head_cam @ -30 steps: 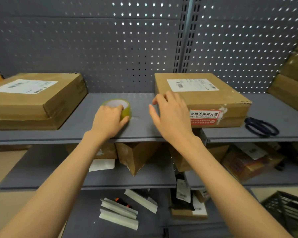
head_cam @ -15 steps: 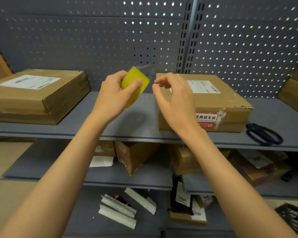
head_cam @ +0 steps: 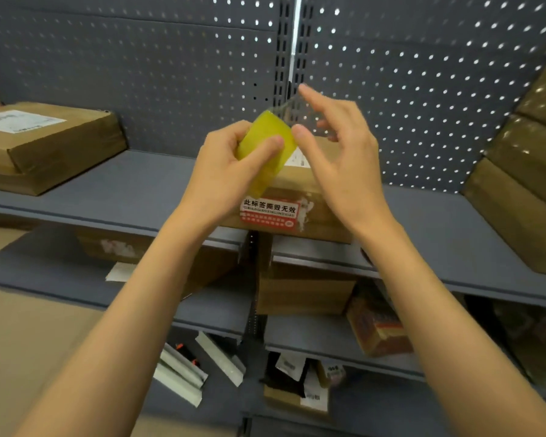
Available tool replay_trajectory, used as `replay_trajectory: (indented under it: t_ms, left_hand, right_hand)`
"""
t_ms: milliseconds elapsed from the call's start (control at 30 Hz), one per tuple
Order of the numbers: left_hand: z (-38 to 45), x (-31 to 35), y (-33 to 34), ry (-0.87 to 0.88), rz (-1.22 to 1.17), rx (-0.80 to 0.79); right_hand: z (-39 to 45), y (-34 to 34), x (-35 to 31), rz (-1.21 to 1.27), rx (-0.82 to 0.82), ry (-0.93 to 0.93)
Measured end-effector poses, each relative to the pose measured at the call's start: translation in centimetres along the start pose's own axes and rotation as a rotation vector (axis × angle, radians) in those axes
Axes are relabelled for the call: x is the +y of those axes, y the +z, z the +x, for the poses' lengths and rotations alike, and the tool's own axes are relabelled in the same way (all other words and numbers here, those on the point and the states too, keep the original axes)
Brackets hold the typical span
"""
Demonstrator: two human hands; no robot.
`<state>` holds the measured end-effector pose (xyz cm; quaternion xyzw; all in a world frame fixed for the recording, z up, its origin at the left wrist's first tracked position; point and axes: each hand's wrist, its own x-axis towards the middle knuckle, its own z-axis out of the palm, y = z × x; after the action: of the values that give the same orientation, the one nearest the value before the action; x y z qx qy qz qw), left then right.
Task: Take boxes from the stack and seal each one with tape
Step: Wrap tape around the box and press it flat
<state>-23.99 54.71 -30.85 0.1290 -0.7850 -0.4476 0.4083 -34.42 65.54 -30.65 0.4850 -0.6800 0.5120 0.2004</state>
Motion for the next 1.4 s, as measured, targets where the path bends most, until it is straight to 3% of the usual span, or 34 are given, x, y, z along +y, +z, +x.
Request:
replay_trajectory:
  t_ms: [233, 567, 967, 1233, 1400]
  left_hand:
    - [-2.4, 2.4, 4.2, -0.021, -0.025, -0.055]
    - [-3.0, 3.4, 6.0, -0.055, 0.053, -0.161]
    - [-2.3, 3.7, 6.0, -0.070, 0.049, -0.266]
    - [-3.3, 4.2, 5.4, -0.142, -0.077, -0.437]
    - [-3.8, 4.3, 5.2, -0.204, -0.190, -0.418]
  right_hand:
    - [-0.6, -4.1, 2.3, 0.104, -0.139, -0.009]
    - [-1.5, -6.1, 3.9, 0.257, -0.108, 0.064]
    - [-1.3, -7.3, 4.6, 0.203, -0.104, 0.063]
    - [-1.3, -8.5, 4.1, 0.136, -0.241, 0.084]
    - [-2.2, -7.0, 3.1, 0.070, -0.097, -0.015]
